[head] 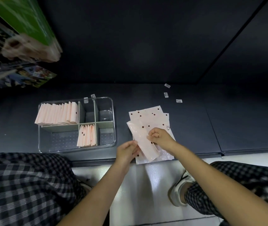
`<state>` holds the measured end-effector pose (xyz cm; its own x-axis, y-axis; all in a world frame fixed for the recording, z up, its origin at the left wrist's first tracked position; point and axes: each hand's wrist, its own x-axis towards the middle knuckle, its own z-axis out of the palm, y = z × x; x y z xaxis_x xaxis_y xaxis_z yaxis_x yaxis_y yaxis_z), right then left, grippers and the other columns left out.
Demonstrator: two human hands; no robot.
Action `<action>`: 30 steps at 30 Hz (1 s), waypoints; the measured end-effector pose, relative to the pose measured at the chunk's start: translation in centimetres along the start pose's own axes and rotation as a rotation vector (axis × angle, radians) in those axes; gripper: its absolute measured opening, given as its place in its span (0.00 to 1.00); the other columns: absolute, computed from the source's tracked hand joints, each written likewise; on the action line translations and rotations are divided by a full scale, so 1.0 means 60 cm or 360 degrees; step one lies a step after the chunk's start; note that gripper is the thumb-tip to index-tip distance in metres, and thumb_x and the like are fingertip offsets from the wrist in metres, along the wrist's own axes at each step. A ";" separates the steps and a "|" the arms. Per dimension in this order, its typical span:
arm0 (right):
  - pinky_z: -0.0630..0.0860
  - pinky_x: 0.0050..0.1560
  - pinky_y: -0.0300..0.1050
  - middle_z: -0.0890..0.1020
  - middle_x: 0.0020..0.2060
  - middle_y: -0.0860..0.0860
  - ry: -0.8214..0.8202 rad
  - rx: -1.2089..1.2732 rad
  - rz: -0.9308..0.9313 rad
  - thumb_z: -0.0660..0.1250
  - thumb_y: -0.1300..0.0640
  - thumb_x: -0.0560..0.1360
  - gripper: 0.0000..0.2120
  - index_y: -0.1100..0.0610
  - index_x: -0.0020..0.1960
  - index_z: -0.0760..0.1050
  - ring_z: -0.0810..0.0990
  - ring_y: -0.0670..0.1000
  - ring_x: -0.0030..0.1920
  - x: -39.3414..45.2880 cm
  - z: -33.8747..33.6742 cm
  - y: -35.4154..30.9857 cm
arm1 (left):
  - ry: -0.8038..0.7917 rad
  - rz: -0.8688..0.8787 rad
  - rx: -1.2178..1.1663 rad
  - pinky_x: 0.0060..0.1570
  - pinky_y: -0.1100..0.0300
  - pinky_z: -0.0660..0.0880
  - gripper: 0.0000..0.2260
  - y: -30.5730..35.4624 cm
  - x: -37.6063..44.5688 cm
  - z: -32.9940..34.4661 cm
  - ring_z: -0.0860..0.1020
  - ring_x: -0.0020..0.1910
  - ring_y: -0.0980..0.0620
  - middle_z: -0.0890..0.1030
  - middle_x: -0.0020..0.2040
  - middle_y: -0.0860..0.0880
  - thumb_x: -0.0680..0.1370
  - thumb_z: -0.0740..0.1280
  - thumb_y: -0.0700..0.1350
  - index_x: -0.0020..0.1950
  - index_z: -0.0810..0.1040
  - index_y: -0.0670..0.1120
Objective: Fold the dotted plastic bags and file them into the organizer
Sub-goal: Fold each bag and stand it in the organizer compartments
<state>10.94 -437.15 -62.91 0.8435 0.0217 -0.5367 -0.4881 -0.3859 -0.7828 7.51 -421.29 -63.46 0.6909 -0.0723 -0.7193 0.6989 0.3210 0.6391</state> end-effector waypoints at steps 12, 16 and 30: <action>0.80 0.46 0.39 0.84 0.44 0.55 -0.0176 0.0650 0.0029 0.67 0.62 0.76 0.08 0.58 0.55 0.77 0.83 0.50 0.43 -0.102 0.034 -0.032 | -0.0058 0.0454 0.0505 0.34 0.68 0.77 0.05 0.056 -0.079 -0.045 0.78 0.29 0.59 0.81 0.37 0.43 0.76 0.67 0.33 0.48 0.80 0.33; 0.79 0.41 0.37 0.85 0.38 0.53 -0.0140 0.0753 -0.0048 0.67 0.64 0.75 0.03 0.59 0.46 0.79 0.82 0.48 0.38 -0.123 0.047 -0.038 | -0.0210 0.0511 0.0456 0.35 0.67 0.78 0.04 0.072 -0.096 -0.064 0.81 0.33 0.58 0.84 0.35 0.48 0.75 0.67 0.32 0.45 0.80 0.38; 0.76 0.38 0.33 0.84 0.33 0.49 0.0153 0.0741 -0.0515 0.61 0.73 0.74 0.14 0.60 0.39 0.80 0.82 0.45 0.37 -0.158 0.059 -0.058 | -0.0381 0.0446 0.0265 0.39 0.65 0.78 0.10 0.108 -0.118 -0.066 0.83 0.41 0.52 0.85 0.41 0.46 0.80 0.61 0.41 0.47 0.82 0.42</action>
<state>3.85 -432.75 -56.19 0.9723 -0.0214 -0.2329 -0.2308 0.0734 -0.9702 6.41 -414.94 -55.33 0.8688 -0.2276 -0.4397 0.4840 0.2033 0.8511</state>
